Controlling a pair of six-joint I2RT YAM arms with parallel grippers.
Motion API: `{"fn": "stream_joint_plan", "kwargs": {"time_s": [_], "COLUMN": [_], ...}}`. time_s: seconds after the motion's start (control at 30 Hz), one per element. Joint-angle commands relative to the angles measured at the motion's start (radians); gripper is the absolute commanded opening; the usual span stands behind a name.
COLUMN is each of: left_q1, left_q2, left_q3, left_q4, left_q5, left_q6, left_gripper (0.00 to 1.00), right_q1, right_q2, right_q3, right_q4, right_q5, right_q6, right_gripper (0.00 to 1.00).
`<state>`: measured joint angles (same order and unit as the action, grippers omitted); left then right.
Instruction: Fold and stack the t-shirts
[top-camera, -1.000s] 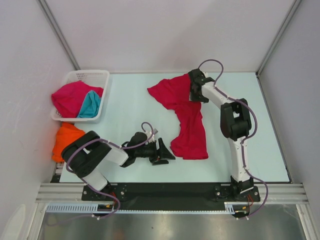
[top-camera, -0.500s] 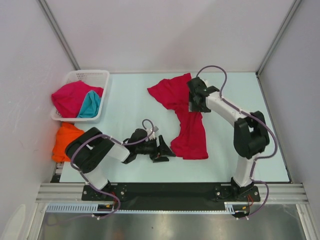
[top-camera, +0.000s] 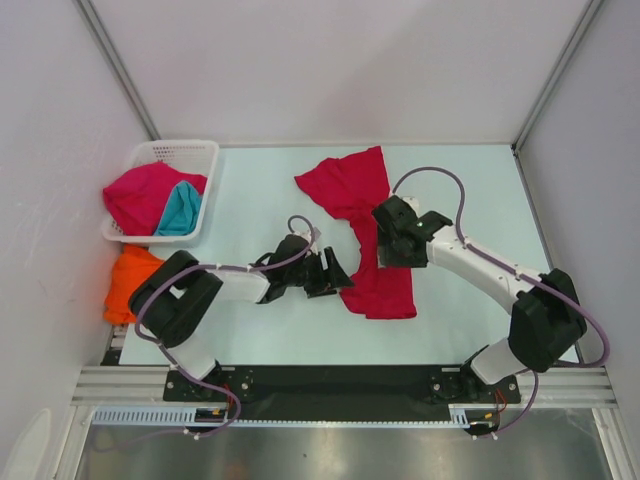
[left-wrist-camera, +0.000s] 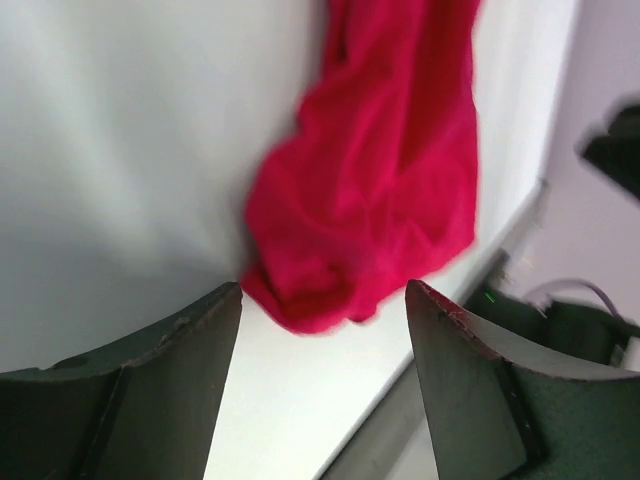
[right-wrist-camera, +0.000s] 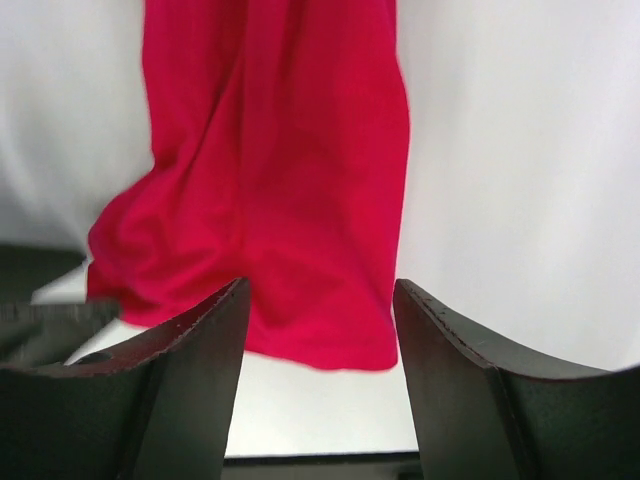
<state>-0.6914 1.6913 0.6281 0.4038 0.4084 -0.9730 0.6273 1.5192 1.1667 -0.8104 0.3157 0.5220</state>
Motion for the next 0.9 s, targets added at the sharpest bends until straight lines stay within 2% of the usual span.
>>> {"fn": "stream_joint_plan", "kwargs": {"time_s": [0.0,0.27,0.53,0.87], "left_q1": [0.013,-0.008,-0.112,-0.255], "left_q2": [-0.031,0.088,0.136,0.035], "left_q3": [0.044,0.102,0.09,0.028], "left_q4": [-0.341,-0.352,-0.267,-0.234], "left_q5": [-0.315,-0.304,-0.217,0.001], "left_q6": [0.172,0.172,0.126,0.037], "left_gripper": [0.75,0.75,0.75,0.76], "right_q1": [0.038,0.058,0.043,0.043], "right_q2": [-0.083,-0.151,-0.166,-0.186], "right_q3": [-0.001,0.056,0.119,0.117], "right_q4": [-0.067,-0.176,-0.233,-0.245], "right_q5": [0.003,0.051,0.092,0.069], "right_q6": [0.065,0.085,0.065,0.087], "right_gripper": [0.65,0.65,0.66,0.66]}}
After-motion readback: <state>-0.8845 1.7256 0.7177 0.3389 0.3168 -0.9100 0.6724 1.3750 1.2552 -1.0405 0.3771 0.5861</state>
